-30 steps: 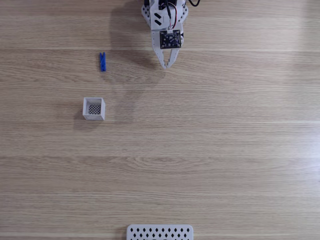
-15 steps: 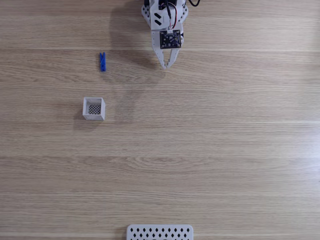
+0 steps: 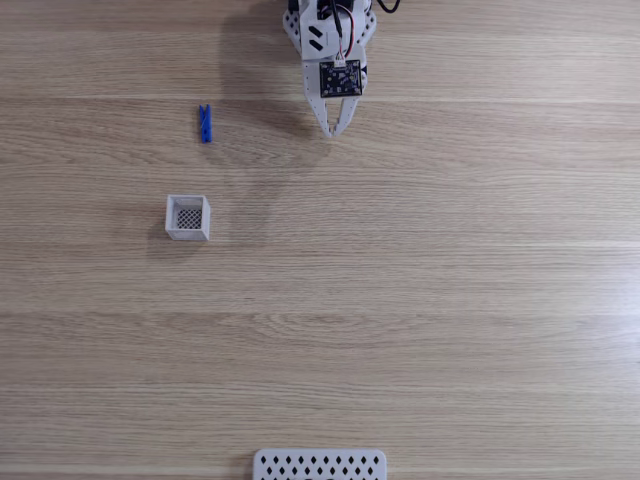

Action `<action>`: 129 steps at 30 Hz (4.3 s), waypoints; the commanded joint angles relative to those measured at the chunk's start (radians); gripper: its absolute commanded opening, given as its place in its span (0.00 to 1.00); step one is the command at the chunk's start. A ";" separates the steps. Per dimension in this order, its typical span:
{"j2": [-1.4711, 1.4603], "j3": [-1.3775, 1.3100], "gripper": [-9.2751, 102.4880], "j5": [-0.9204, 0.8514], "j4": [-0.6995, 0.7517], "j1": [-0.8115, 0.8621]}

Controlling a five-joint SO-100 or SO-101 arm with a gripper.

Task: Grasp a peg and put it in the crate.

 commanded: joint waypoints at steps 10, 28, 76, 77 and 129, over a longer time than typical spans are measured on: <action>0.031 0.014 0.08 0.006 -0.021 -0.018; 0.031 0.015 0.08 0.009 -0.020 -0.017; -1.563 -1.097 0.21 -0.991 -0.072 0.983; -1.566 -1.097 0.22 -0.991 -0.072 0.983; -1.555 -0.856 0.07 -1.005 -0.394 0.997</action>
